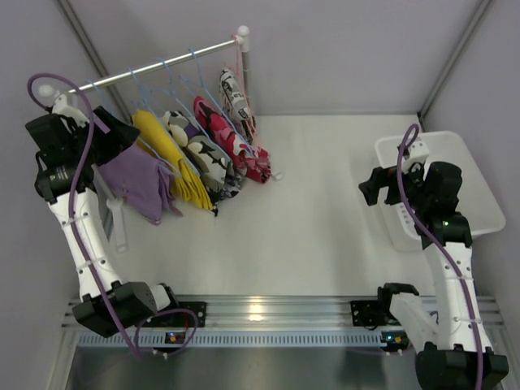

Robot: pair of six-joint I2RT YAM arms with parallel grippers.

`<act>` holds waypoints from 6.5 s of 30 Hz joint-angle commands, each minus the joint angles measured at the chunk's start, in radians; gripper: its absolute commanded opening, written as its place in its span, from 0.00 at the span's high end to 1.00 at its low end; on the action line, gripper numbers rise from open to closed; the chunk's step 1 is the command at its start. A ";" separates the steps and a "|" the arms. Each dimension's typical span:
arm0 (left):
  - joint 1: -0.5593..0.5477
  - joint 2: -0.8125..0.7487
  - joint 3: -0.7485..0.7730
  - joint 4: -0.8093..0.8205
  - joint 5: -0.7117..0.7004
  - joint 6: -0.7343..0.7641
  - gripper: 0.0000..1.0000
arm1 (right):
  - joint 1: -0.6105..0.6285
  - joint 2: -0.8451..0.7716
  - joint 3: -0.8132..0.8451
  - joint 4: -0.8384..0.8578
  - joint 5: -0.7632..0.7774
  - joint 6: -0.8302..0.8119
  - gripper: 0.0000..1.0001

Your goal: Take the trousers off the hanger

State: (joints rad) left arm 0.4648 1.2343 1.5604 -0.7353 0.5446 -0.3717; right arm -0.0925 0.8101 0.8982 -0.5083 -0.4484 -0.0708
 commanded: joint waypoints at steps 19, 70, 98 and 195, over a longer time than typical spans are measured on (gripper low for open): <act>0.006 0.018 -0.330 0.724 0.120 -0.433 0.45 | -0.016 0.026 -0.001 0.077 -0.032 -0.009 0.01; -0.100 -0.263 -0.389 0.923 -0.063 -0.533 1.00 | -0.016 0.015 -0.013 0.083 -0.035 -0.017 0.00; -0.098 -0.677 -0.448 0.229 0.667 -0.405 1.00 | -0.016 -0.064 0.050 -0.030 -0.041 -0.055 0.01; 1.022 -0.099 0.509 0.783 0.701 -1.322 1.00 | -0.006 -0.052 0.030 0.033 -0.016 0.031 0.00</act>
State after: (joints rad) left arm 1.4570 1.1069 2.0441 0.2283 1.2873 -1.8614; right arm -0.0925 0.7502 0.8932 -0.5457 -0.4572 -0.0509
